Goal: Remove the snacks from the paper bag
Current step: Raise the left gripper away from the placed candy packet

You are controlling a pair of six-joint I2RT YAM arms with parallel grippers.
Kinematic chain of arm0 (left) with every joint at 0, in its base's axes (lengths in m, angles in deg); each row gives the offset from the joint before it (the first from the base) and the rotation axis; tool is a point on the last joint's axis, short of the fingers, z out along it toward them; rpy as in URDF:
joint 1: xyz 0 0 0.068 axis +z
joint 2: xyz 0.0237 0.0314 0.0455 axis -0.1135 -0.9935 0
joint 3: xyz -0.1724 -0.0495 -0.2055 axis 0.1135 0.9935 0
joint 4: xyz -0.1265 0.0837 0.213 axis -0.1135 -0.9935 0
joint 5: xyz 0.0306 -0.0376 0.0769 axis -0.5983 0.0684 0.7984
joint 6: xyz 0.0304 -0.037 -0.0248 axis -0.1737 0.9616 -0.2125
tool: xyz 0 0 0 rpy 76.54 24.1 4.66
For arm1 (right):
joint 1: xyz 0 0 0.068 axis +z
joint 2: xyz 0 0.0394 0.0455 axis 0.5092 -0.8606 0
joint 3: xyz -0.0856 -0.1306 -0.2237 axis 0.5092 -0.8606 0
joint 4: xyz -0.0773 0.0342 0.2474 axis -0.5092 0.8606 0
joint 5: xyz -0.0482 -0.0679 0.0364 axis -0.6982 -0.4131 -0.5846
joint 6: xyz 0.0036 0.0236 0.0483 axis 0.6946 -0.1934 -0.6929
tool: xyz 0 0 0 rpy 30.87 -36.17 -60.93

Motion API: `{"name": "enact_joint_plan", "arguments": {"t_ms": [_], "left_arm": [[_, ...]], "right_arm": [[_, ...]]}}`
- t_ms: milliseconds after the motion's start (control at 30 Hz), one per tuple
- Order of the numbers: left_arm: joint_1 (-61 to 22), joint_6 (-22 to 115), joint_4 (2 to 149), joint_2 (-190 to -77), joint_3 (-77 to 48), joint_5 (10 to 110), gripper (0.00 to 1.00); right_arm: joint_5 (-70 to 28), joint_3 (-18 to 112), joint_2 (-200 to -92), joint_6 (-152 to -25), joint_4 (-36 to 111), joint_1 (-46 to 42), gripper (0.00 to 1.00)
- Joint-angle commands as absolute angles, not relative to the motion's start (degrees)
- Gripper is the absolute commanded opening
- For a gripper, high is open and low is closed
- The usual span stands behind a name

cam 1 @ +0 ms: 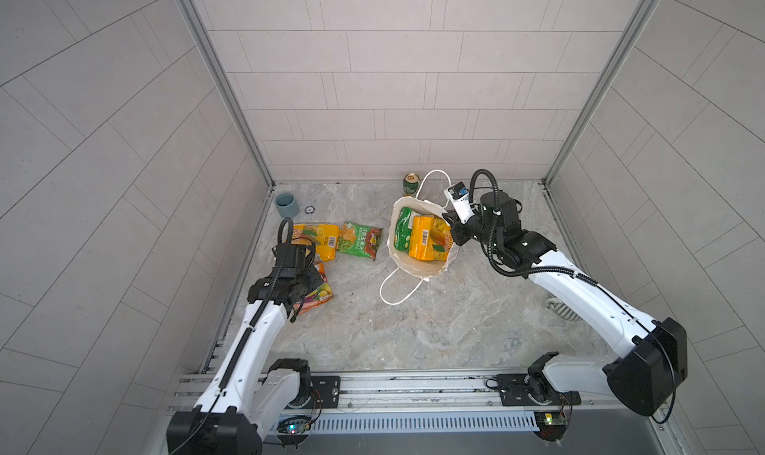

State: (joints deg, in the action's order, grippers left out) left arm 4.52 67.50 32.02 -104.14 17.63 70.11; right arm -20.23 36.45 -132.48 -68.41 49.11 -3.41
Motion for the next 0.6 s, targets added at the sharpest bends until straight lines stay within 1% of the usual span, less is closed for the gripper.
{"name": "enact_joint_plan", "arguments": {"t_ms": [0,200,367,567], "left_arm": [[4.53,73.59,26.55,-103.47,20.90,74.86,0.03],[4.59,76.61,28.89,-105.95,23.48,73.83,0.01],[4.77,77.03,30.74,-111.38,24.55,75.50,0.05],[6.84,75.75,32.50,-115.76,24.45,79.60,0.05]], "right_arm": [[-21.27,35.72,-130.78,-68.88,48.41,-3.67,0.08],[-21.64,35.70,-130.36,-68.69,48.43,-3.63,0.09],[-22.12,35.67,-130.43,-68.56,48.42,-3.72,0.09],[-21.90,35.65,-130.40,-68.61,48.31,-3.72,0.09]]}}
